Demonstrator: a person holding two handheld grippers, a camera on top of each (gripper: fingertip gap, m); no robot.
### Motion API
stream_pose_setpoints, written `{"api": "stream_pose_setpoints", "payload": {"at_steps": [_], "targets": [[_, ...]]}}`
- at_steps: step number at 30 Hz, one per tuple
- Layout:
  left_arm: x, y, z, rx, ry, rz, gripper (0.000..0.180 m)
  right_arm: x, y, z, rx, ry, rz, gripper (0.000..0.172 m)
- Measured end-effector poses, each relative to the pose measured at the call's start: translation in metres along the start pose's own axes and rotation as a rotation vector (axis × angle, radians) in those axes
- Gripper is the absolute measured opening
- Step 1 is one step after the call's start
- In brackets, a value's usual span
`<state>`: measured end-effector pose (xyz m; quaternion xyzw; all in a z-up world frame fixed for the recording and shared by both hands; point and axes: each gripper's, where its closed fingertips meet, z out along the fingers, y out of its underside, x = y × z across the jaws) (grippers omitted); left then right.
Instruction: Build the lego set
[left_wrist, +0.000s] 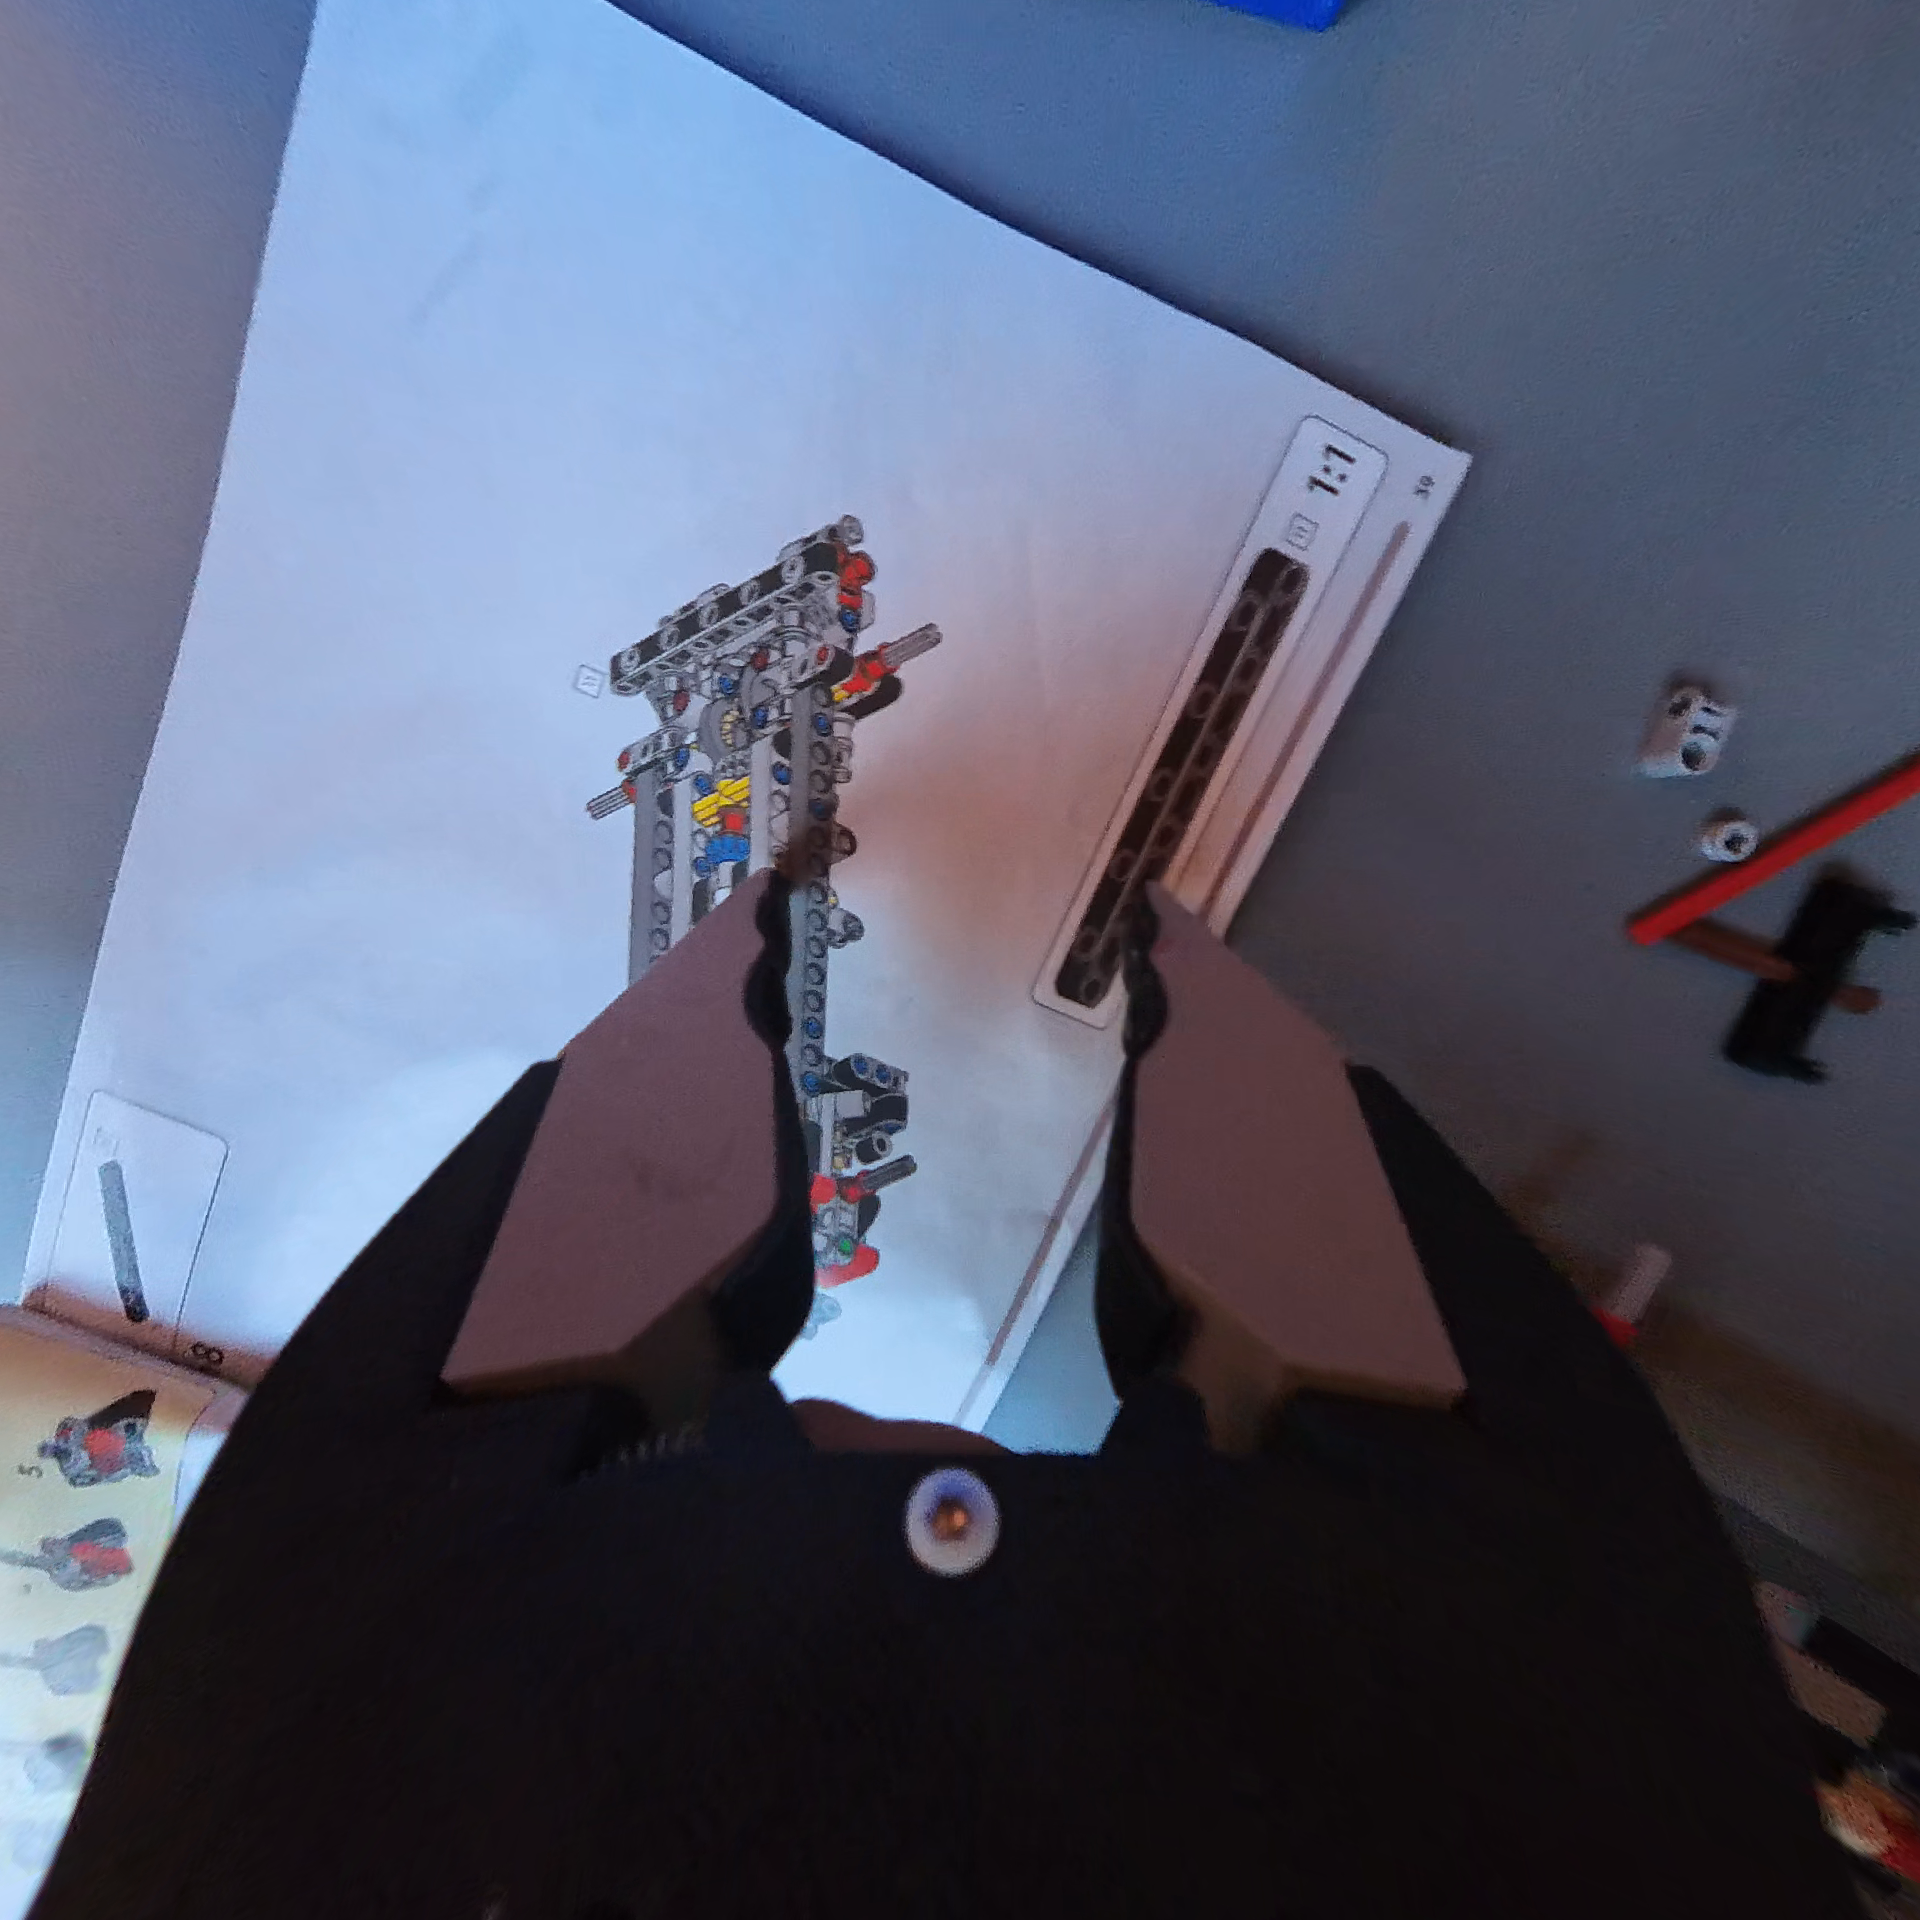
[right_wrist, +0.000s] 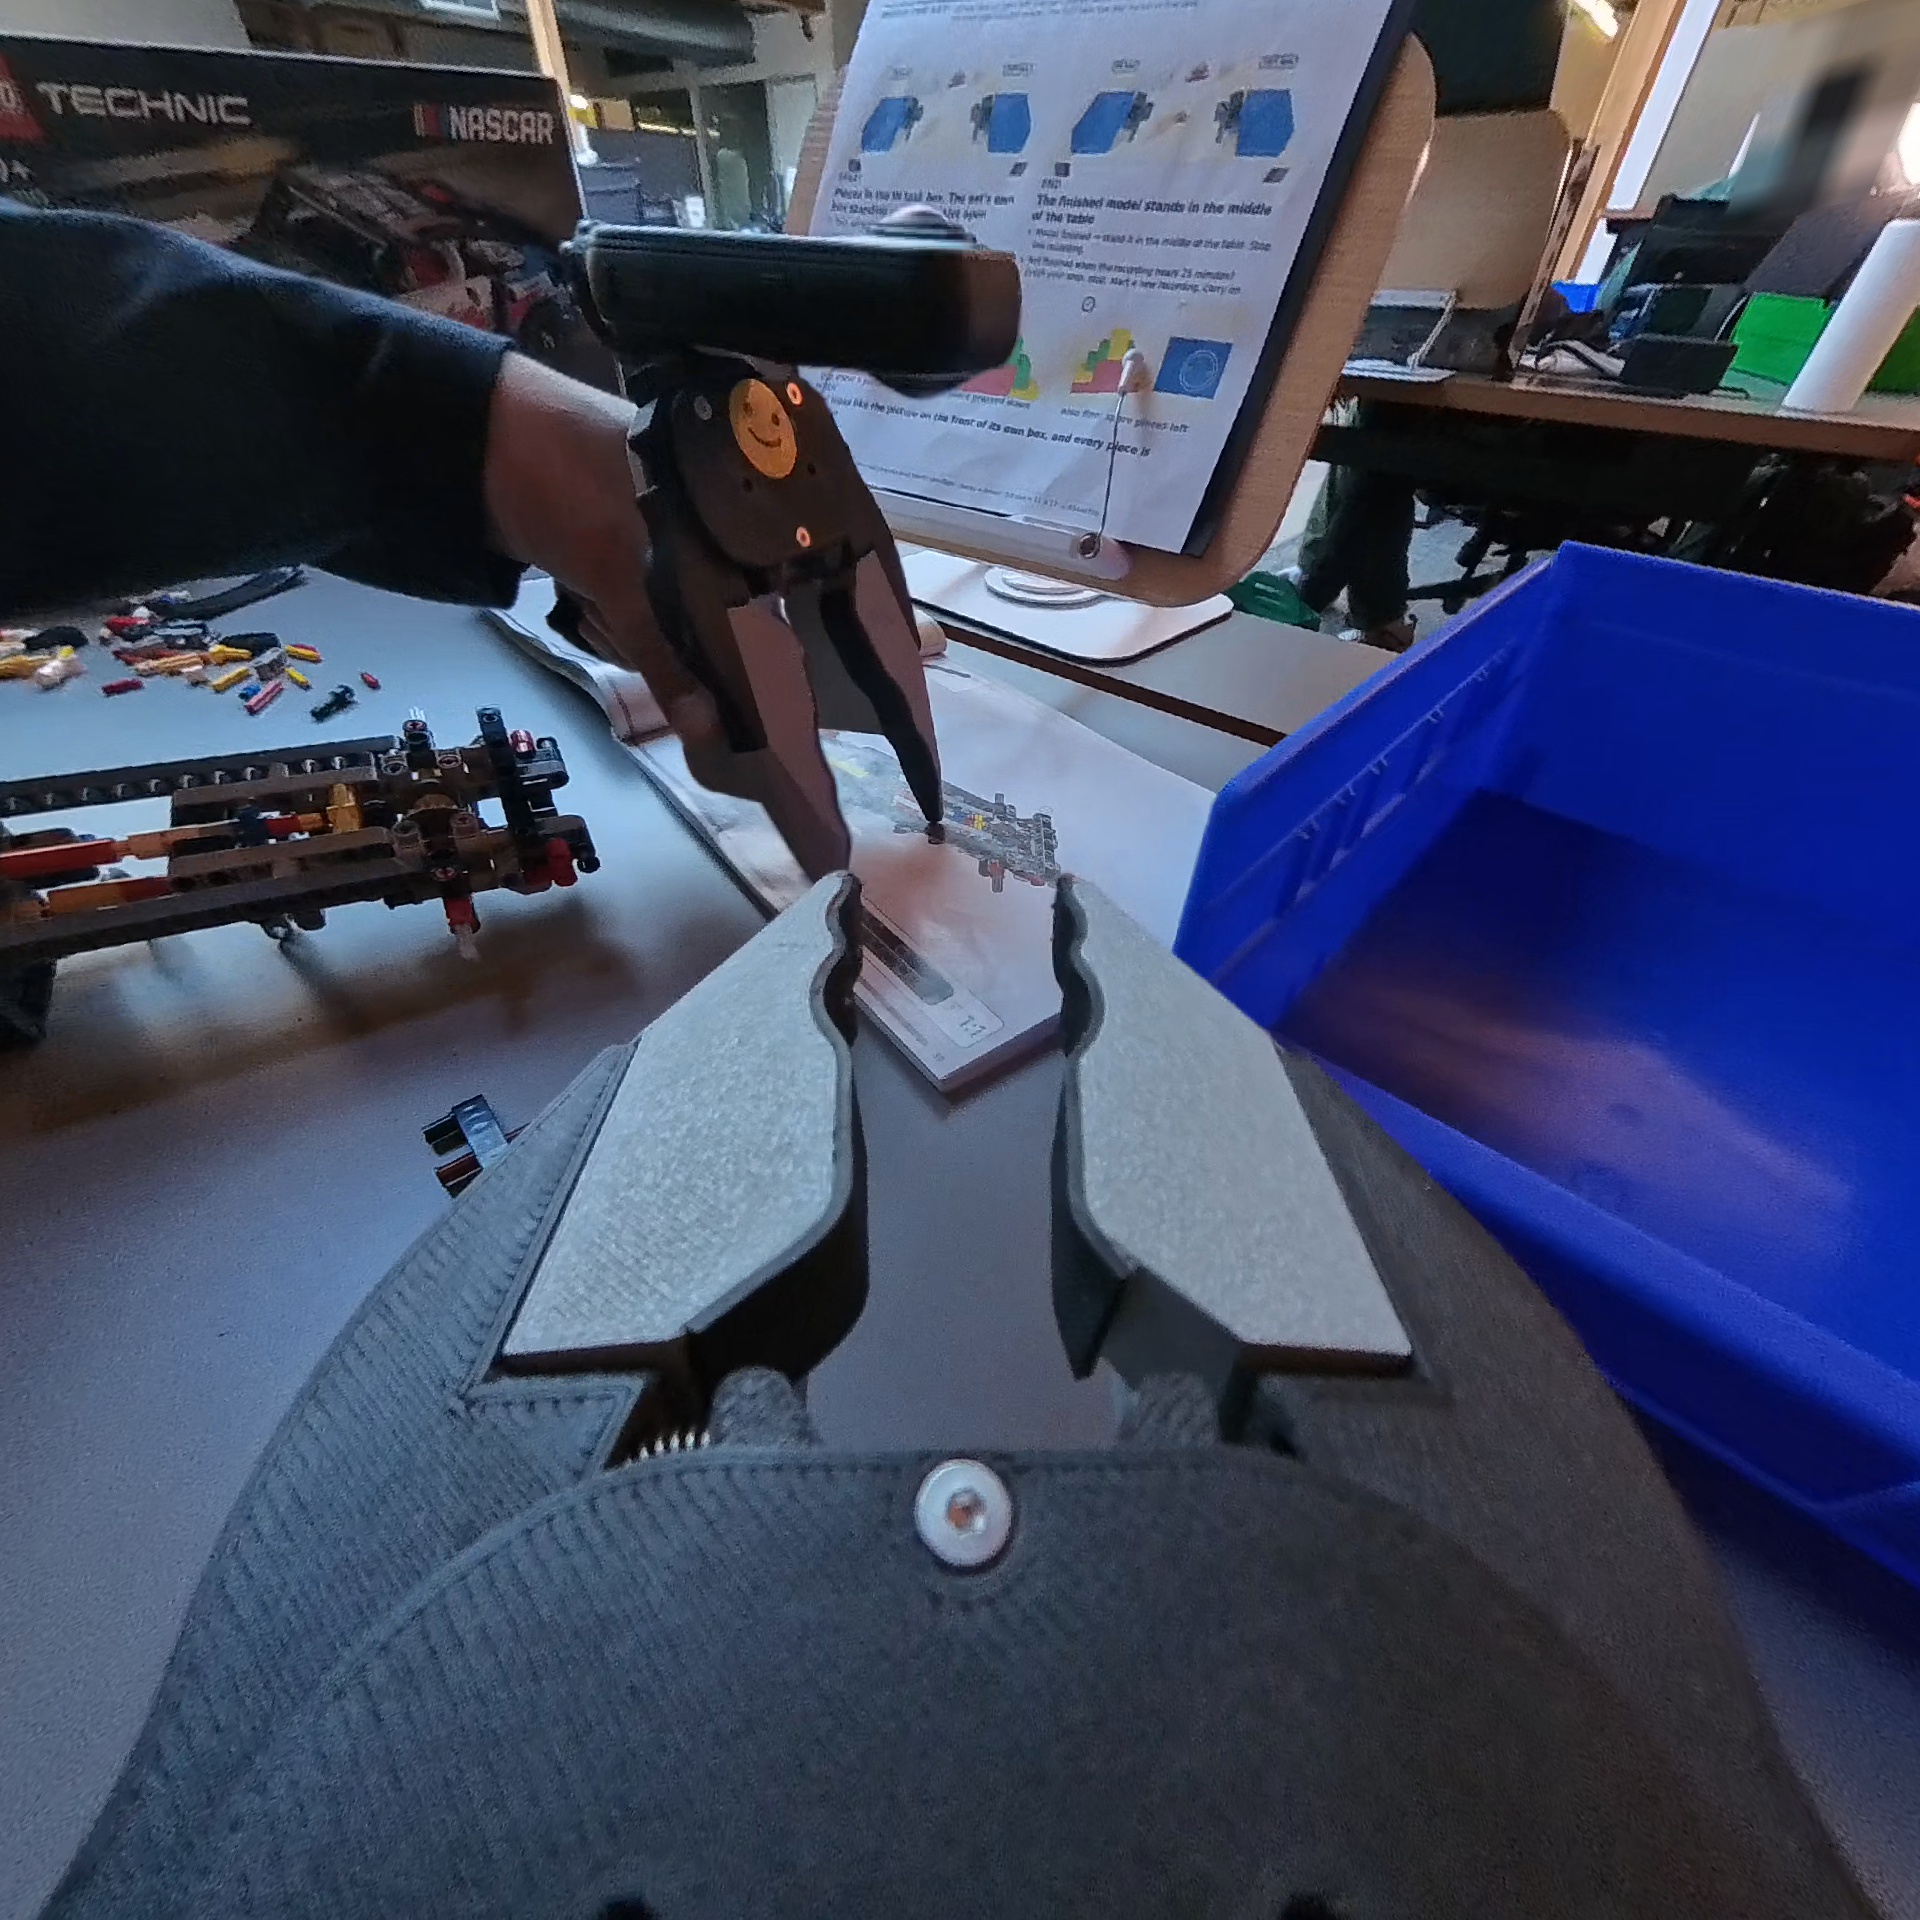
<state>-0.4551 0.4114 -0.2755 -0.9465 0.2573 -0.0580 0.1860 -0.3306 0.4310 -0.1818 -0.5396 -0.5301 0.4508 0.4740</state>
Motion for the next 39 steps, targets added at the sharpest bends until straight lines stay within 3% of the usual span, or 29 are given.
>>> {"api": "stream_pose_setpoints", "payload": {"at_steps": [3, 6, 7, 8, 11, 13, 15, 18, 20, 21, 25, 33, 39], "targets": [[-0.008, -0.002, -0.001, 0.058, -0.014, -0.051, 0.046, -0.001, 0.002, 0.001, -0.011, -0.004, -0.001, 0.034], [-0.008, -0.001, -0.001, 0.096, -0.024, -0.063, 0.047, -0.002, 0.003, 0.002, -0.015, -0.004, -0.016, 0.034], [-0.004, 0.001, -0.002, 0.073, -0.015, -0.053, 0.055, -0.003, 0.003, 0.002, -0.015, -0.007, -0.016, 0.033], [0.0, 0.002, -0.003, 0.045, 0.0, -0.034, 0.077, -0.003, 0.003, 0.002, -0.016, -0.01, -0.015, 0.033], [0.001, -0.011, -0.01, 0.07, -0.036, 0.048, 0.081, -0.005, 0.004, 0.003, -0.019, -0.022, -0.006, 0.033], [-0.011, 0.001, -0.002, -0.043, -0.1, 0.112, 0.092, -0.005, 0.005, 0.003, -0.024, -0.025, -0.004, 0.033], [-0.007, -0.004, 0.002, 0.019, 0.006, 0.021, 0.065, -0.005, 0.005, 0.003, -0.026, -0.022, -0.004, 0.032], [-0.004, -0.002, 0.001, 0.062, 0.004, 0.045, 0.061, -0.003, 0.004, 0.003, -0.019, -0.022, 0.011, 0.031], [-0.001, -0.003, 0.001, 0.079, -0.001, 0.054, 0.015, -0.004, 0.005, 0.003, -0.017, -0.031, 0.024, 0.031], [-0.002, -0.004, 0.001, 0.093, -0.02, 0.045, 0.002, -0.007, 0.006, 0.004, -0.023, -0.046, 0.03, 0.031], [-0.004, -0.004, 0.001, 0.16, -0.012, -0.008, 0.0, -0.018, 0.017, 0.012, -0.101, -0.085, -0.013, 0.033], [-0.015, 0.0, -0.003, 0.161, 0.015, -0.102, 0.0, -0.006, 0.026, 0.033, -0.247, 0.02, -0.176, 0.034], [-0.031, -0.007, -0.047, 0.229, -0.042, -0.091, 0.0, -0.016, 0.026, 0.049, -0.247, -0.018, -0.181, 0.033]]}}
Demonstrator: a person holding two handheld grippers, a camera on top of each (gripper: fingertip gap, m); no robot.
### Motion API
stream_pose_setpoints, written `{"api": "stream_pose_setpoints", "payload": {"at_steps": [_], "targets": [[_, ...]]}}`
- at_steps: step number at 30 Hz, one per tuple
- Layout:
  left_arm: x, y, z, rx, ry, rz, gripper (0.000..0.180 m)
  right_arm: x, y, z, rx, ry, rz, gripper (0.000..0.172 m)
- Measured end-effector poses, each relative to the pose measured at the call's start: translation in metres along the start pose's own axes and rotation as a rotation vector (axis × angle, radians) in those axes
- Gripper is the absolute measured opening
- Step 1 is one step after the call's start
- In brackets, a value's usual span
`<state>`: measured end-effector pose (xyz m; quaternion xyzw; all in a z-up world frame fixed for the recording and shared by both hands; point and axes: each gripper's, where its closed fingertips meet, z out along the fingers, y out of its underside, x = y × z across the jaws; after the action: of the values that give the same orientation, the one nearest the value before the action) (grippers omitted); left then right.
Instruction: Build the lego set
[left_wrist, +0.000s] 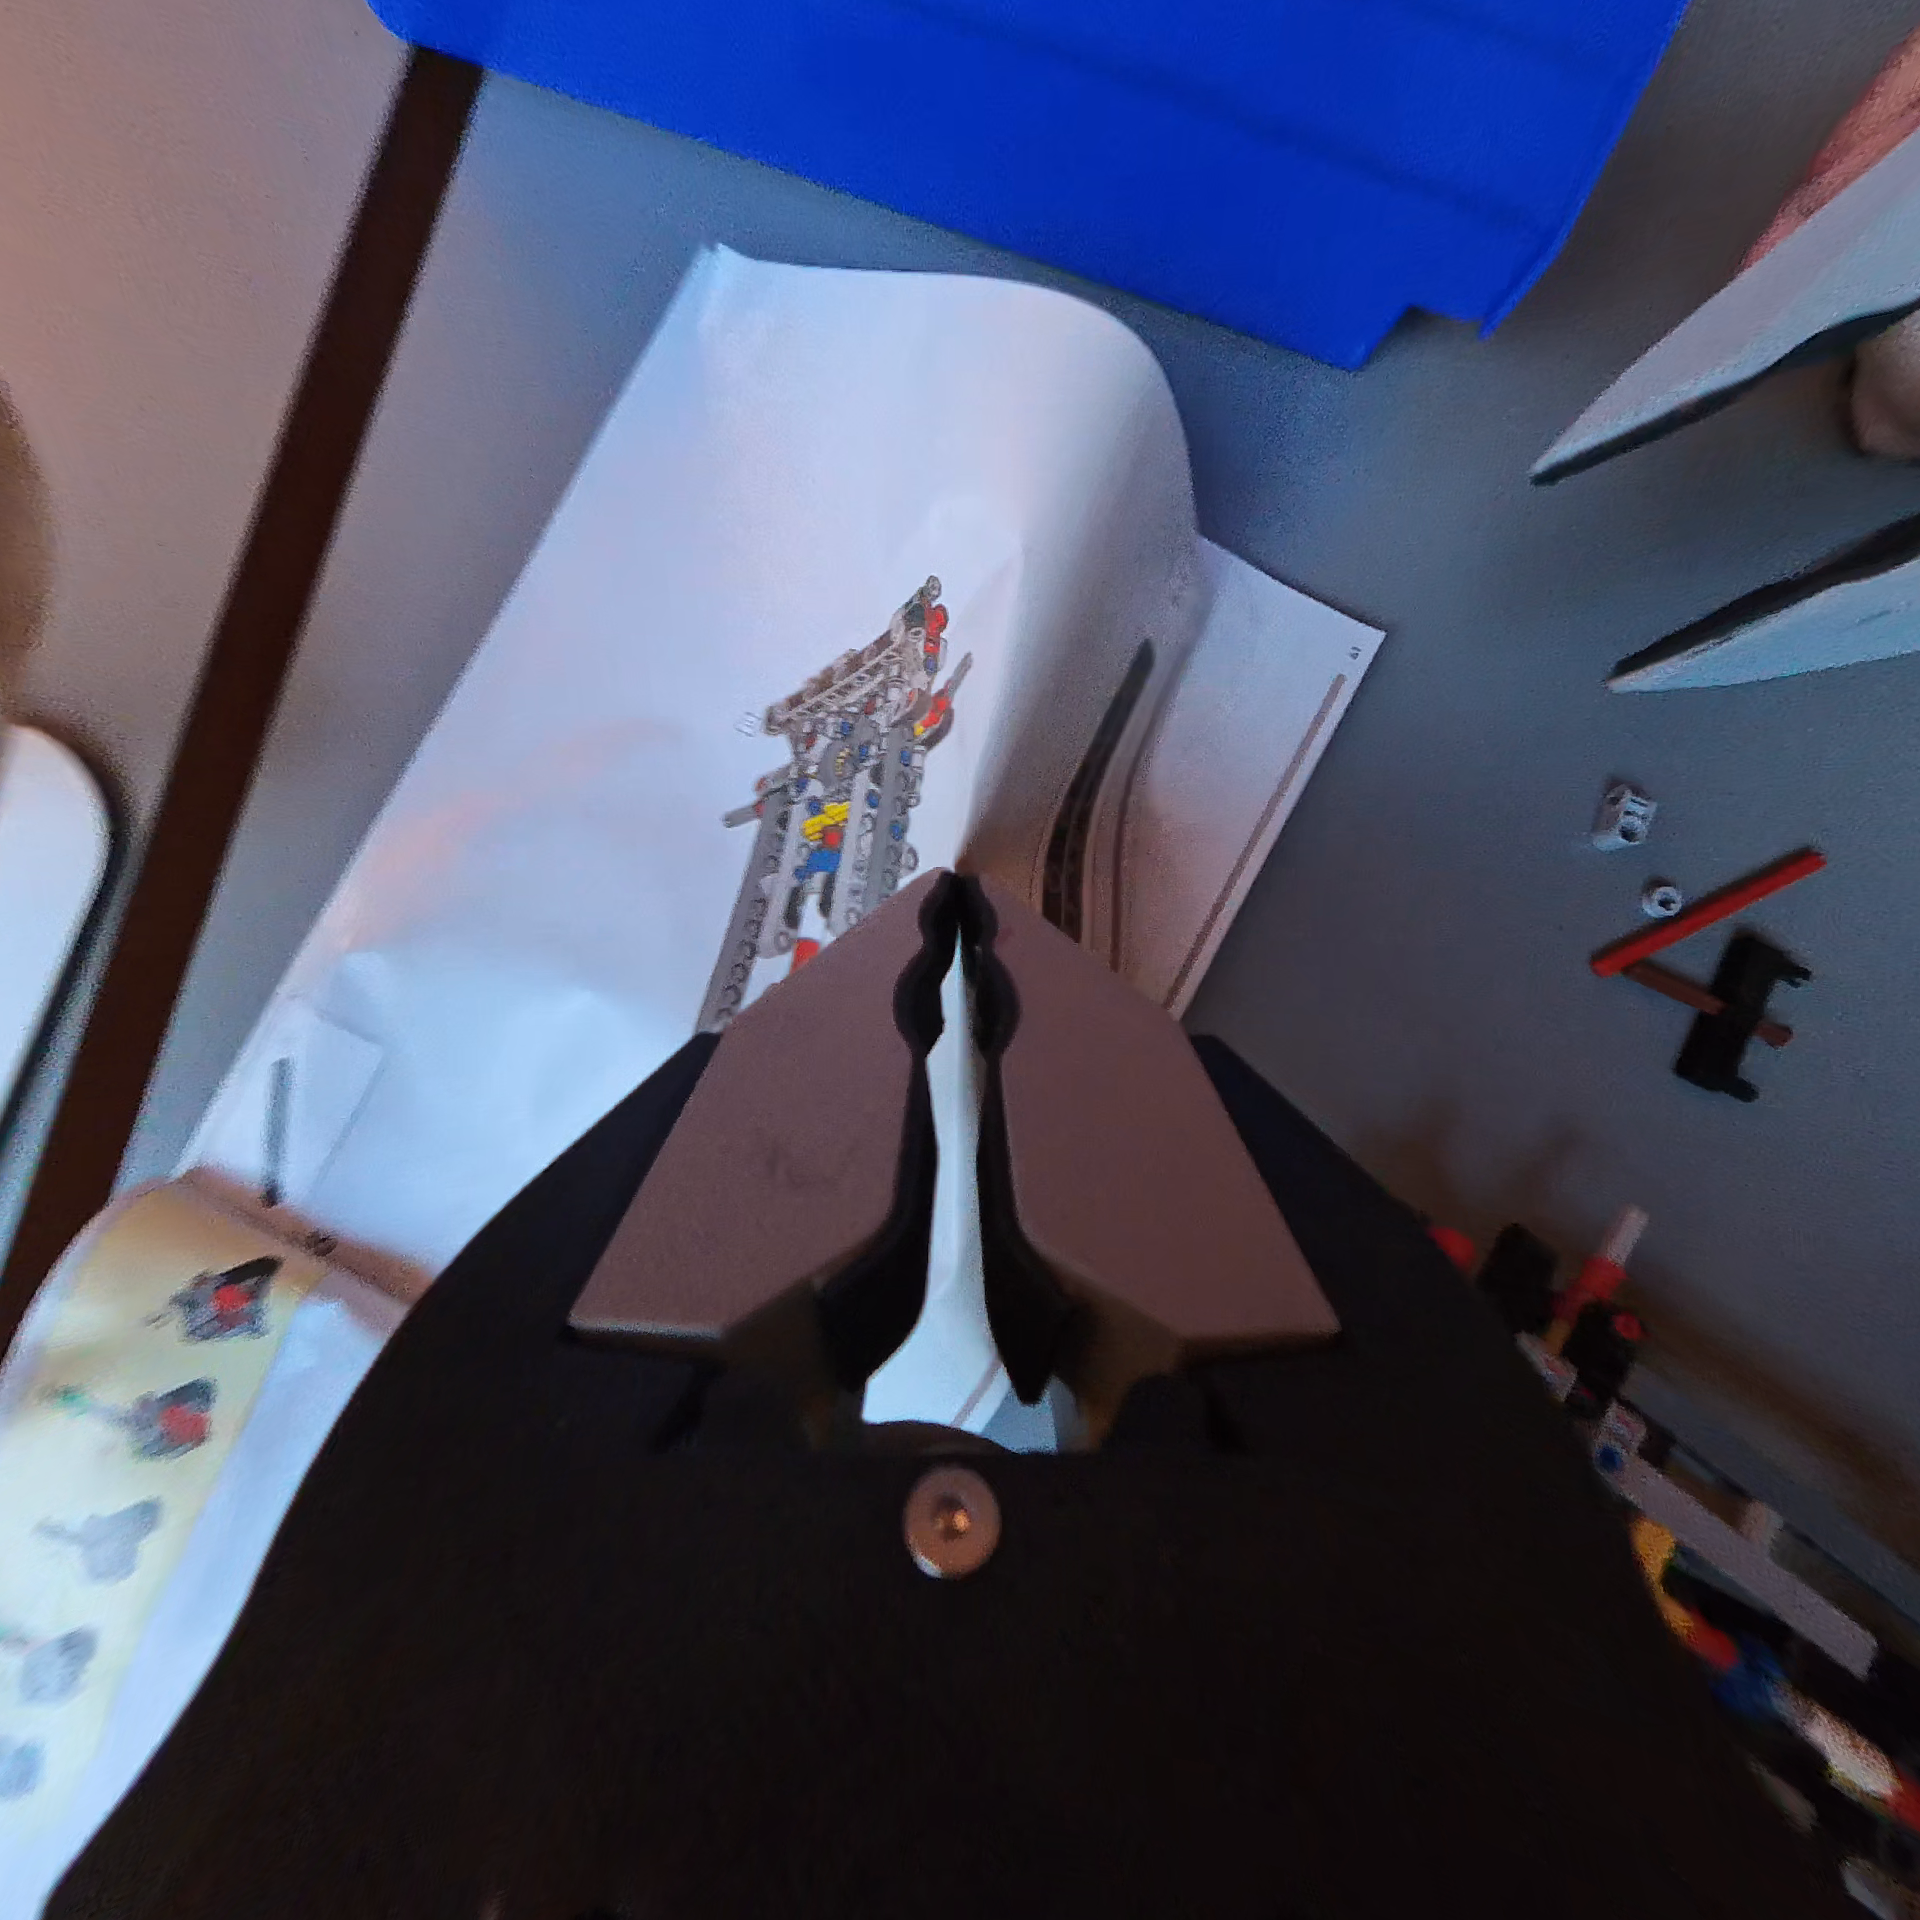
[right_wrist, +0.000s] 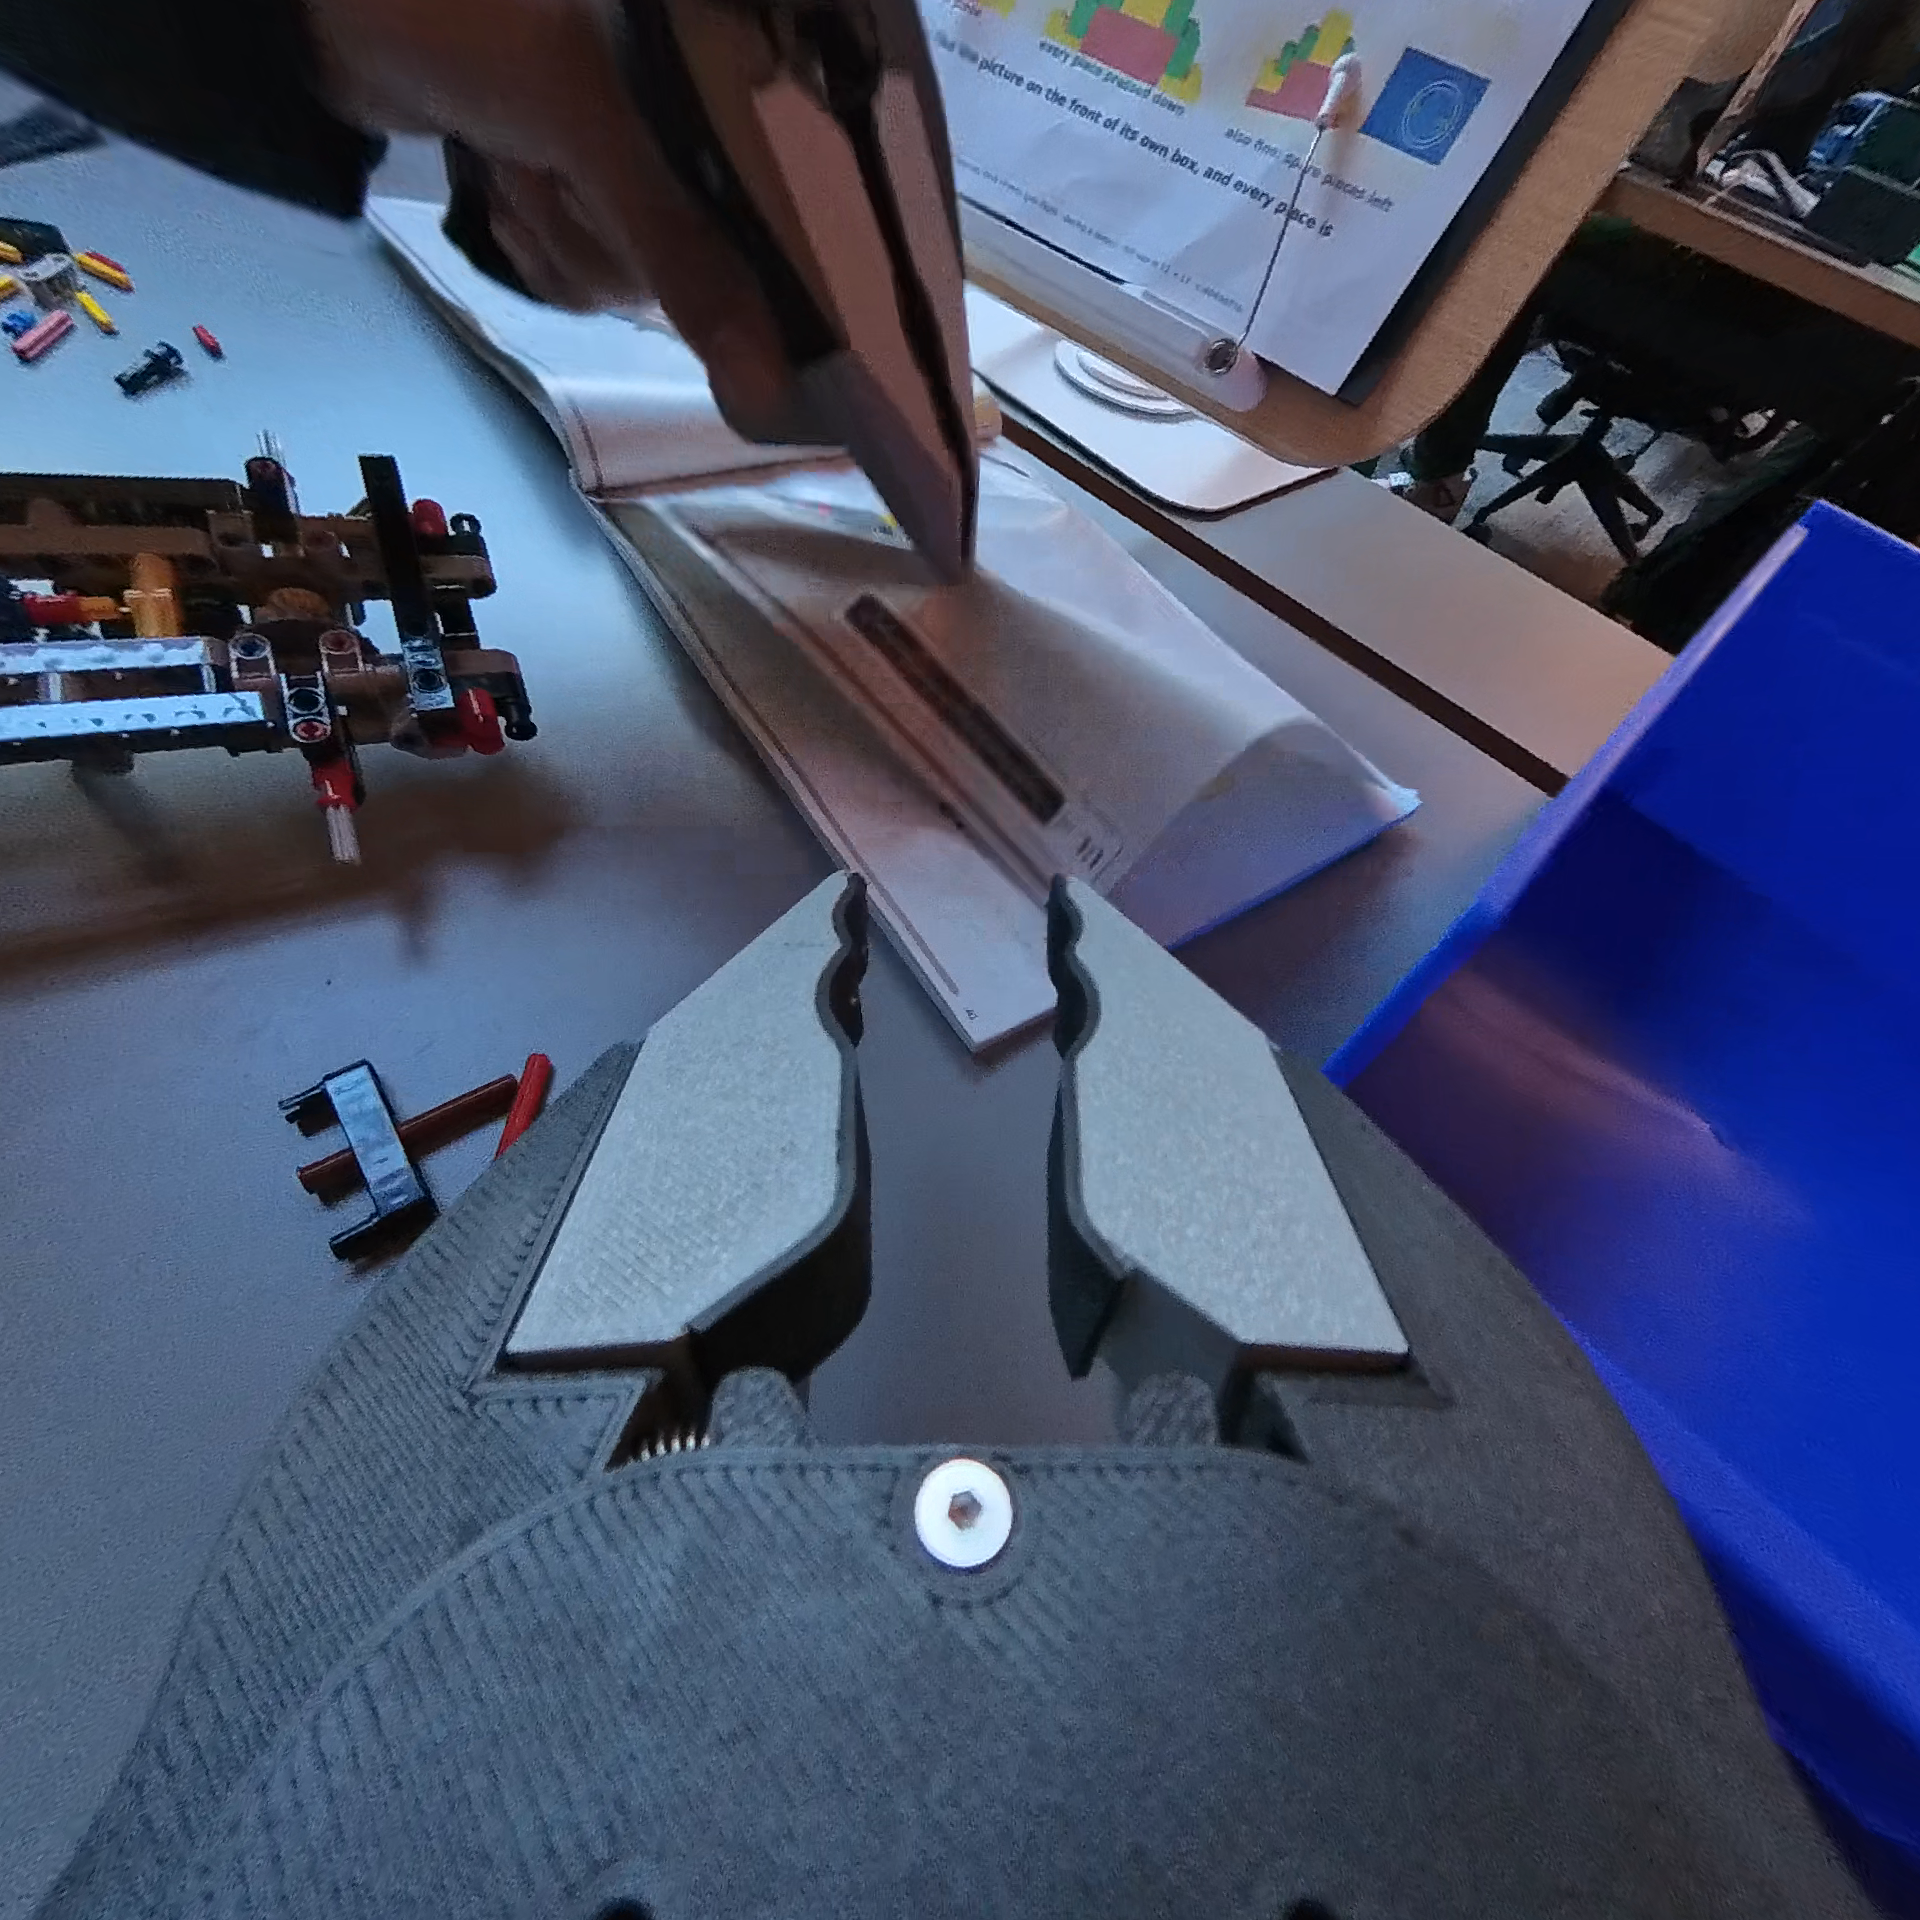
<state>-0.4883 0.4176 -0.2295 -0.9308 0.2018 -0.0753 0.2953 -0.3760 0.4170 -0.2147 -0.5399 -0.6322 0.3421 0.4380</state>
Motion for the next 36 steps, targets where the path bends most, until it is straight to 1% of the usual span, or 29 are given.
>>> {"api": "stream_pose_setpoints", "payload": {"at_steps": [6, 9, 11, 13, 15, 18, 22, 23, 25, 27, 29, 30, 33, 35, 36], "targets": [[-0.024, -0.004, -0.038, 0.034, -0.071, 0.001, 0.0, 0.001, -0.001, 0.002, -0.006, 0.008, 0.015, 0.033], [-0.034, -0.001, -0.063, 0.074, -0.122, 0.001, 0.0, -0.001, 0.0, 0.002, -0.01, 0.01, 0.005, 0.032], [-0.045, 0.005, -0.086, 0.109, -0.182, -0.007, 0.0, -0.002, 0.001, 0.002, -0.014, 0.008, 0.003, 0.032], [-0.06, 0.019, -0.111, 0.152, -0.253, -0.045, 0.0, -0.003, 0.003, 0.003, -0.017, -0.001, 0.01, 0.032], [-0.074, 0.043, -0.133, 0.187, -0.325, -0.104, 0.0, -0.004, 0.004, 0.004, -0.018, -0.008, 0.018, 0.032], [-0.092, 0.095, -0.154, 0.181, -0.446, -0.177, 0.0, -0.006, 0.002, 0.005, -0.02, -0.013, 0.016, 0.032], [-0.108, 0.175, -0.163, 0.144, -0.525, -0.33, 0.0, -0.019, -0.006, 0.009, -0.028, -0.062, 0.02, 0.032], [-0.114, 0.198, -0.165, 0.111, -0.559, -0.366, 0.0, -0.023, -0.009, 0.01, -0.033, -0.077, 0.014, 0.031], [-0.118, 0.24, -0.166, 0.045, -0.581, -0.474, 0.0, -0.028, -0.021, 0.014, -0.041, -0.103, -0.006, 0.028], [-0.12, 0.266, -0.177, 0.035, -0.628, -0.512, 0.0, -0.027, -0.037, 0.021, -0.038, -0.104, -0.024, 0.027], [-0.116, 0.274, -0.193, 0.075, -0.638, -0.533, 0.0, -0.018, -0.052, 0.037, -0.057, -0.09, -0.055, 0.023], [-0.112, 0.274, -0.2, 0.107, -0.638, -0.535, 0.0, -0.016, -0.055, 0.053, -0.104, -0.102, -0.058, 0.02], [-0.1, 0.268, -0.222, 0.193, -0.648, -0.522, 0.0, -0.028, -0.049, 0.11, -0.343, -0.25, 0.025, 0.017], [-0.091, 0.262, -0.232, 0.245, -0.666, -0.495, 0.0, -0.047, -0.051, 0.15, -0.427, -0.351, 0.091, 0.009], [-0.088, 0.259, -0.236, 0.274, -0.678, -0.479, 0.0, -0.056, -0.052, 0.17, -0.455, -0.379, 0.106, 0.0]]}}
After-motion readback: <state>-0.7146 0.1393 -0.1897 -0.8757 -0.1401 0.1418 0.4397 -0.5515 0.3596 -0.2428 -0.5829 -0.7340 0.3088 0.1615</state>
